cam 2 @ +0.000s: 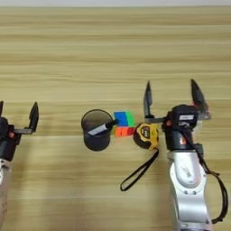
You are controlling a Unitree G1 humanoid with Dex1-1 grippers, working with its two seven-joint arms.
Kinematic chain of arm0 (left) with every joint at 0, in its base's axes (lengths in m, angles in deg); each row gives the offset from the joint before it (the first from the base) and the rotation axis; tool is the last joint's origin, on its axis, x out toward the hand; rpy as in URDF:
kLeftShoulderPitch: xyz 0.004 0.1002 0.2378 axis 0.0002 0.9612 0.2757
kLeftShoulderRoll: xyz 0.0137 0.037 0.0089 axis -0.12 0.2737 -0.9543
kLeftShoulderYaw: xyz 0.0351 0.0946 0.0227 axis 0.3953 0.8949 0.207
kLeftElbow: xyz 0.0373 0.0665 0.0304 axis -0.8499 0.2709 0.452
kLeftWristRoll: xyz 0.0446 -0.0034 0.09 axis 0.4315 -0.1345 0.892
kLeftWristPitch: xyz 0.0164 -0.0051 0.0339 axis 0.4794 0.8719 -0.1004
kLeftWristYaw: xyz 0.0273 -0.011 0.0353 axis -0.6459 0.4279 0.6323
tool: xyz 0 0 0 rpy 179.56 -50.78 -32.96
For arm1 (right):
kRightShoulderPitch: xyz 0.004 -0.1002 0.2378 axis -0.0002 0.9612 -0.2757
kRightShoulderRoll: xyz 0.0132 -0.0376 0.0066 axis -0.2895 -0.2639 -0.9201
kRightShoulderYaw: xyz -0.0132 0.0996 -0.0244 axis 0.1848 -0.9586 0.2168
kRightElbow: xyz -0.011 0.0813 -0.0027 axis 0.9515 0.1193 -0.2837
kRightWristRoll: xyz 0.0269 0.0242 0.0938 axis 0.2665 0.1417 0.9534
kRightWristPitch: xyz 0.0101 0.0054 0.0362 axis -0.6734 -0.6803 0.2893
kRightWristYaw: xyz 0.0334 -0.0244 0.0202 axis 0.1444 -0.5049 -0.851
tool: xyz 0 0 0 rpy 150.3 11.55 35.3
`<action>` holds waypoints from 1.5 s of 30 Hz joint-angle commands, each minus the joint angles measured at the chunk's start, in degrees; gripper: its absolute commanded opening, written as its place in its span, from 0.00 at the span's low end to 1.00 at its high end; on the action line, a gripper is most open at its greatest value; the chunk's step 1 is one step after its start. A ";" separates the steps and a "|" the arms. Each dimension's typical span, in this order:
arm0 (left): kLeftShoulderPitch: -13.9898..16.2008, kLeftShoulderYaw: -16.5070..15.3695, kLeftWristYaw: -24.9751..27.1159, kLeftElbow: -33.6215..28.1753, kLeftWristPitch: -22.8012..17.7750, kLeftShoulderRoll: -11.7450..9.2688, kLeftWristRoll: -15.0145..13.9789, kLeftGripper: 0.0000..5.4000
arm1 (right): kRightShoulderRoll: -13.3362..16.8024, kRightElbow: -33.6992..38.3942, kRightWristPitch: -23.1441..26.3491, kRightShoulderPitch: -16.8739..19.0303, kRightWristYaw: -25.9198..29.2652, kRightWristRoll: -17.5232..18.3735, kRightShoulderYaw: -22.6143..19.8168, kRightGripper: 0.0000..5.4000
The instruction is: Move the objects on the table
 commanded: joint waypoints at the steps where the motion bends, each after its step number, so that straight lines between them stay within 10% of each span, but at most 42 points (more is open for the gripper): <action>1: -0.43 -0.22 -0.38 0.57 0.33 0.00 0.41 1.00 | -0.20 0.60 -0.24 1.23 3.79 -0.13 4.19 1.00; 17: -0.50 -0.62 -0.87 0.76 0.46 0.07 0.39 1.00 | -0.28 -12.64 0.45 1.19 16.07 0.91 14.43 1.00; 45: -0.31 -0.30 -0.80 0.51 0.25 0.15 0.41 1.00 | 1.12 -18.07 -3.19 3.96 16.34 -0.36 13.08 1.00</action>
